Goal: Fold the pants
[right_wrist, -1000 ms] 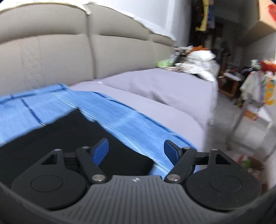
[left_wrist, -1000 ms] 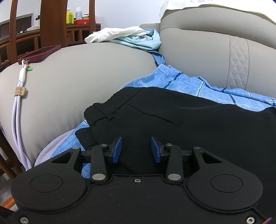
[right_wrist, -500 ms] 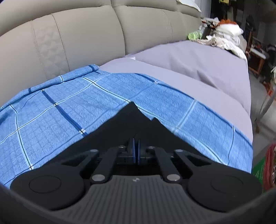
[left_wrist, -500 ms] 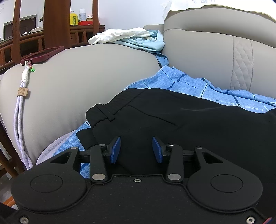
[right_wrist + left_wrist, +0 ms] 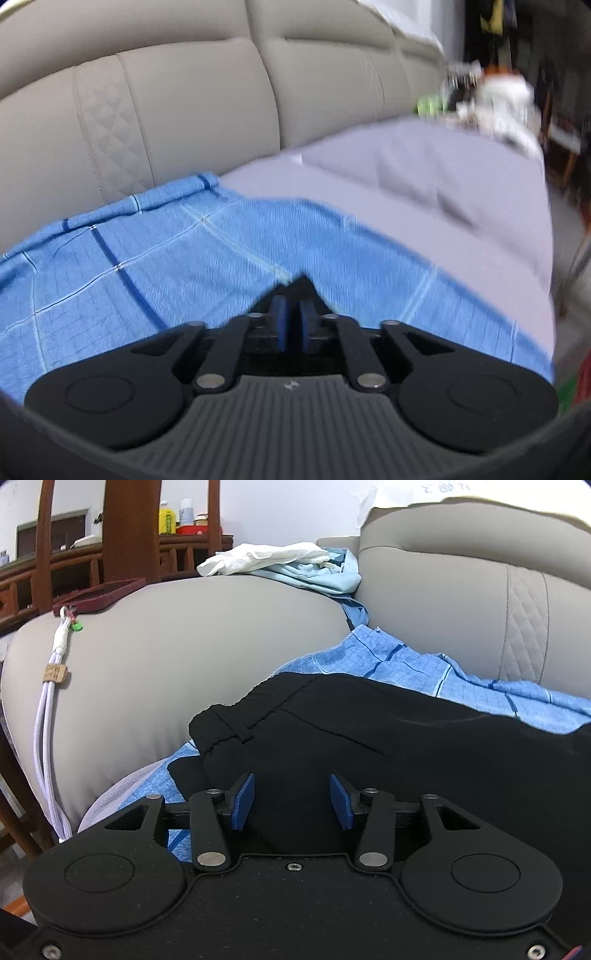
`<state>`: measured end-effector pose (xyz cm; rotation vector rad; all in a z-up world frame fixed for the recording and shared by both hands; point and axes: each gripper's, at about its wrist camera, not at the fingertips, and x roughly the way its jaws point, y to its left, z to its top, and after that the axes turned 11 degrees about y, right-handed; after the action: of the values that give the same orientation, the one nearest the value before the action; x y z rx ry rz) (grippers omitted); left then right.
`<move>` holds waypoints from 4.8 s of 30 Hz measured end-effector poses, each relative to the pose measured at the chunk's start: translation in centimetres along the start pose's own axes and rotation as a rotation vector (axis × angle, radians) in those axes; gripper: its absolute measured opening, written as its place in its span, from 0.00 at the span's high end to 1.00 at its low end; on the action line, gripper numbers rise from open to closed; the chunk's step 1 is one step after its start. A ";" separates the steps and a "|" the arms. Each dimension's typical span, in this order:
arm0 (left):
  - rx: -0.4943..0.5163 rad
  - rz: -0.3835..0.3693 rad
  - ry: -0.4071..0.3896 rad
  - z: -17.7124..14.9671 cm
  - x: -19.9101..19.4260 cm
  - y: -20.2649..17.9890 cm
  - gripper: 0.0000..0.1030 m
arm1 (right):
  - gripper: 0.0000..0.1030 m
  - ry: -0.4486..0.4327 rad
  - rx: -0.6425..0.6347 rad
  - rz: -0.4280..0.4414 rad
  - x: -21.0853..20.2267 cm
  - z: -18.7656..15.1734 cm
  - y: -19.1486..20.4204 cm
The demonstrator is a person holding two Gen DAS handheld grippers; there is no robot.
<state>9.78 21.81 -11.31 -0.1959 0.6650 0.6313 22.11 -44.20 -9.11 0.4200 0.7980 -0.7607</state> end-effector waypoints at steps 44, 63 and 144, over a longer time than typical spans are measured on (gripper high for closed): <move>-0.422 -0.269 0.299 7.2 8.1 12.7 0.37 | 0.27 -0.206 -1.249 0.937 -28.3 -43.8 29.9; -0.188 -0.121 0.134 4.5 2.4 11.2 0.80 | 0.93 -0.149 -1.243 0.985 -30.4 -44.5 28.5; 0.077 0.001 0.019 4.5 5.5 -2.7 0.44 | 0.23 -0.237 0.137 0.108 -7.6 -13.1 -12.9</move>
<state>17.08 23.95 -11.29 -0.1301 0.7059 0.6047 2.68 -41.54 -12.44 0.4813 0.4991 -0.7499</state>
